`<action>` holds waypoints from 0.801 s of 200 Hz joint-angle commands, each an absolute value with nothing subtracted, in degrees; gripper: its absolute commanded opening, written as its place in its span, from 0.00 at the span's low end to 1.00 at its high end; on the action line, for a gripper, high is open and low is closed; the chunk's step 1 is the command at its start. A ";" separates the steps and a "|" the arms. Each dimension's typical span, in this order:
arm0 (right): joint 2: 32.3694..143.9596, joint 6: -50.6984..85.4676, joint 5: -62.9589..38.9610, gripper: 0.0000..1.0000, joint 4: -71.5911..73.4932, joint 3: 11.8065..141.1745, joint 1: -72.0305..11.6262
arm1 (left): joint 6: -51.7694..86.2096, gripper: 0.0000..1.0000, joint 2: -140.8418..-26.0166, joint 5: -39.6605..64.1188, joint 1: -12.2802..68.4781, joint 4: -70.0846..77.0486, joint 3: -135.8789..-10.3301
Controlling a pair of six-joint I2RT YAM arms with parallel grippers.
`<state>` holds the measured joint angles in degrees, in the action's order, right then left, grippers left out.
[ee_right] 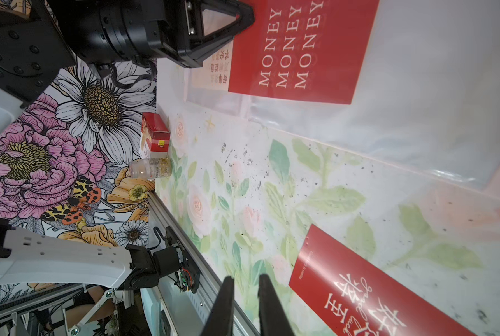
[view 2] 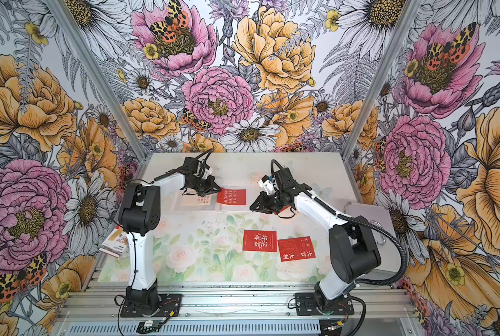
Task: Place the photos into the photo albums
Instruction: Insert the photo into the photo album.
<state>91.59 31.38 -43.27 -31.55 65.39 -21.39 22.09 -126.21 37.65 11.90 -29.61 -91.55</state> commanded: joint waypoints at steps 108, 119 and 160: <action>90.29 30.32 -42.46 0.18 -32.43 65.92 -21.01 | 20.89 0.49 -120.14 23.06 13.66 -35.57 -94.29; 90.37 30.32 -42.38 0.18 -32.37 65.83 -21.04 | 21.27 0.44 -118.79 21.89 13.79 -35.59 -93.78; 90.61 30.32 -42.00 0.18 -32.38 65.61 -21.04 | 21.81 0.26 -116.92 14.59 15.30 -38.14 -92.69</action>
<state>90.70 31.38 -43.07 -32.42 65.39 -21.39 22.28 -118.87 22.15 13.93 -35.99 -93.84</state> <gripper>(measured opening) 0.182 0.271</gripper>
